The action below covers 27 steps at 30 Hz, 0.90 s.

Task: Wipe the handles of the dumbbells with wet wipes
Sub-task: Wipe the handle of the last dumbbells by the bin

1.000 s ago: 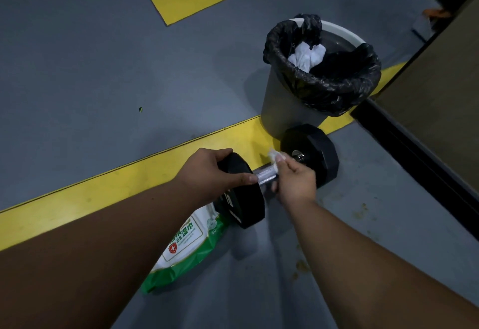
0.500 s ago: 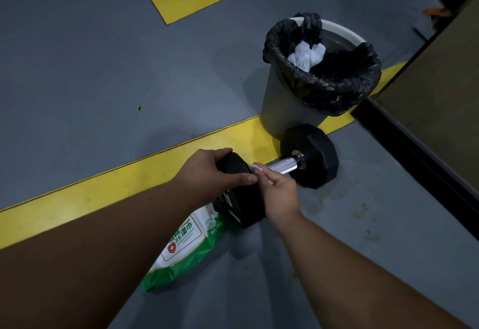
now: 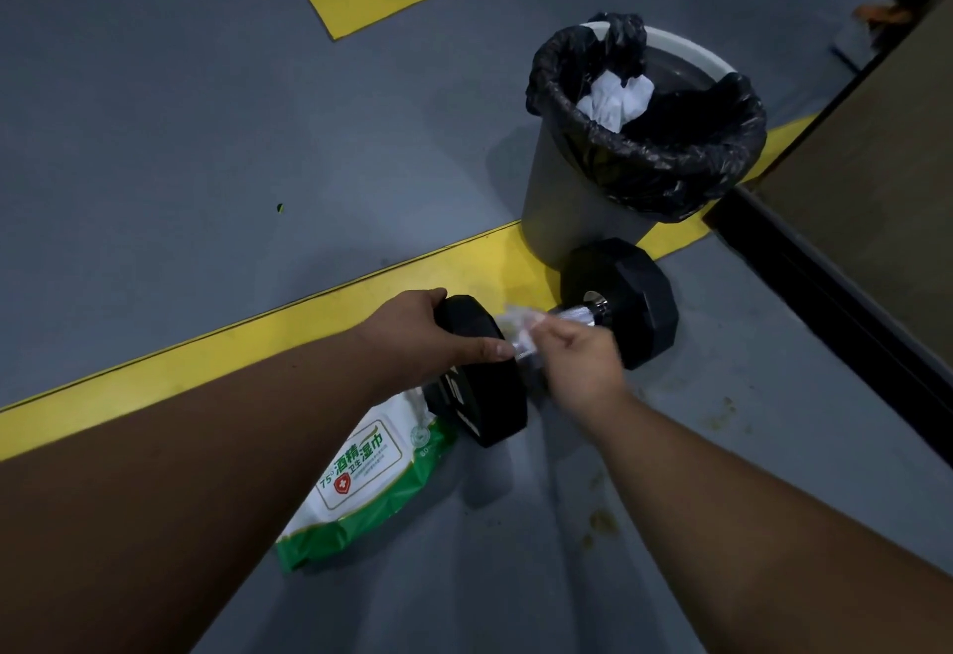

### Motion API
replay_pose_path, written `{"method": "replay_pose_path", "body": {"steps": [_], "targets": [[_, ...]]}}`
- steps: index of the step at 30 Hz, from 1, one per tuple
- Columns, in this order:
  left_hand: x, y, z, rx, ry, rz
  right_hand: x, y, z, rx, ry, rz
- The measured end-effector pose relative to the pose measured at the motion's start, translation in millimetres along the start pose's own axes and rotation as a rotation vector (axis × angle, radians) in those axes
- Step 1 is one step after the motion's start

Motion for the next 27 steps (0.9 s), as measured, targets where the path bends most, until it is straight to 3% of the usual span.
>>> {"method": "replay_pose_path", "body": {"steps": [2, 4, 9, 11, 15, 16, 21, 24, 27], "targets": [[2.6, 2.2, 1.3, -0.008, 0.027, -0.044, -18.5, 1.5, 19.8, -0.026, 0.175, -0.051], [4.2, 2.4, 0.8, -0.022, 0.048, -0.076, -16.6, 4.4, 16.2, -0.114, 0.201, -0.097], [18.6, 2.6, -7.0, -0.102, 0.088, -0.163, 26.3, 9.2, -16.8, -0.085, -0.072, 0.059], [23.8, 1.2, -12.1, -0.166, 0.113, -0.207, 15.4, 10.8, -7.1, -0.015, -0.082, 0.08], [34.2, -4.1, -31.4, -0.414, 0.128, -0.272, -11.2, 25.4, 35.9, -0.064, 0.218, -0.088], [35.6, -4.4, -36.1, -0.46, 0.116, -0.275, -5.2, 29.9, 34.0, -0.118, 0.23, -0.131], [24.1, -2.5, -38.6, -0.497, 0.034, -0.201, 47.7, 26.7, 0.7, -0.114, -0.165, -0.006], [19.6, -0.7, -41.5, -0.462, -0.035, -0.116, 14.6, 24.7, 31.9, 0.028, 0.051, -0.021], [16.7, -1.6, -43.4, -0.49, -0.069, -0.063, 4.1, 27.1, 42.2, -0.132, 0.253, -0.112]]}}
Point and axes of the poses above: each hand's wrist, its own x-axis away from the middle knuckle, its own z-axis out of the back of the hand, y = z × x, the point moved 6 cm from there along -x, towards the middle knuckle, and after that the axes turned 11 degrees about y, right-handed, at the moved point
